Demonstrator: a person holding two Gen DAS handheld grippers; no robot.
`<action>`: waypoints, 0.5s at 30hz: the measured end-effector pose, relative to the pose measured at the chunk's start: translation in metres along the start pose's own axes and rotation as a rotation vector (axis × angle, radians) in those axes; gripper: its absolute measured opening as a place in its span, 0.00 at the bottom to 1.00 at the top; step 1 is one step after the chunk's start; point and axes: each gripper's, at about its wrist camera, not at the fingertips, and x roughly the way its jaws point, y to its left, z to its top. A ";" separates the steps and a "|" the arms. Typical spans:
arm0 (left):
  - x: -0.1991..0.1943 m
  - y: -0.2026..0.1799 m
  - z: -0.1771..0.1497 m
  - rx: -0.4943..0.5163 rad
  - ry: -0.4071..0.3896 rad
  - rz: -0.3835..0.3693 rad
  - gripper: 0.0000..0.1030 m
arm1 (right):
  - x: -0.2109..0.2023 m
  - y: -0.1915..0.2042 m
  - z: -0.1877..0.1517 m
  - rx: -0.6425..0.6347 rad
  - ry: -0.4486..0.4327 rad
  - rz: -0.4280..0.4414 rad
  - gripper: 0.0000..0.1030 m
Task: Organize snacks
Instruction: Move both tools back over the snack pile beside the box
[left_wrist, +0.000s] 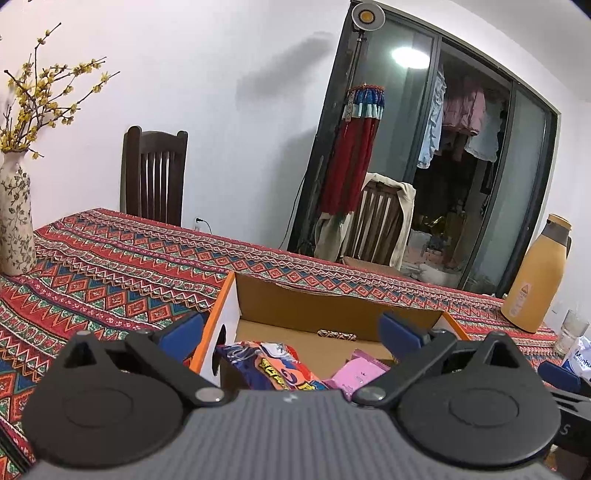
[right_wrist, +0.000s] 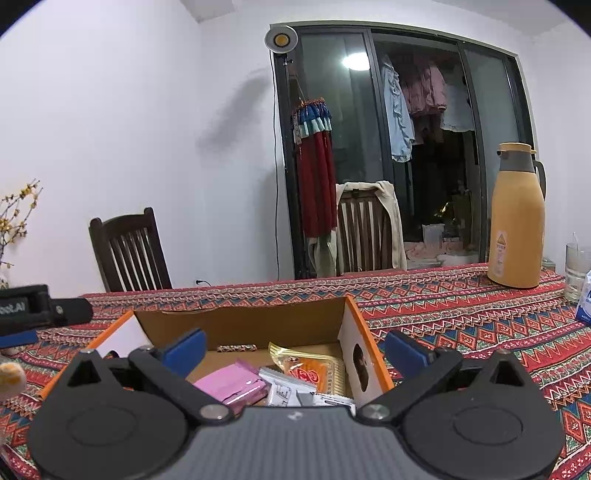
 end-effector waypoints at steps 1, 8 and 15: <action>0.000 0.000 0.000 0.002 0.001 0.001 1.00 | 0.000 0.000 0.000 -0.002 -0.001 0.002 1.00; 0.002 -0.002 -0.001 0.009 0.016 0.002 1.00 | 0.004 -0.001 -0.003 0.002 0.028 -0.008 1.00; -0.013 -0.006 0.006 -0.003 -0.007 0.017 1.00 | -0.001 -0.002 -0.001 0.005 -0.008 -0.006 1.00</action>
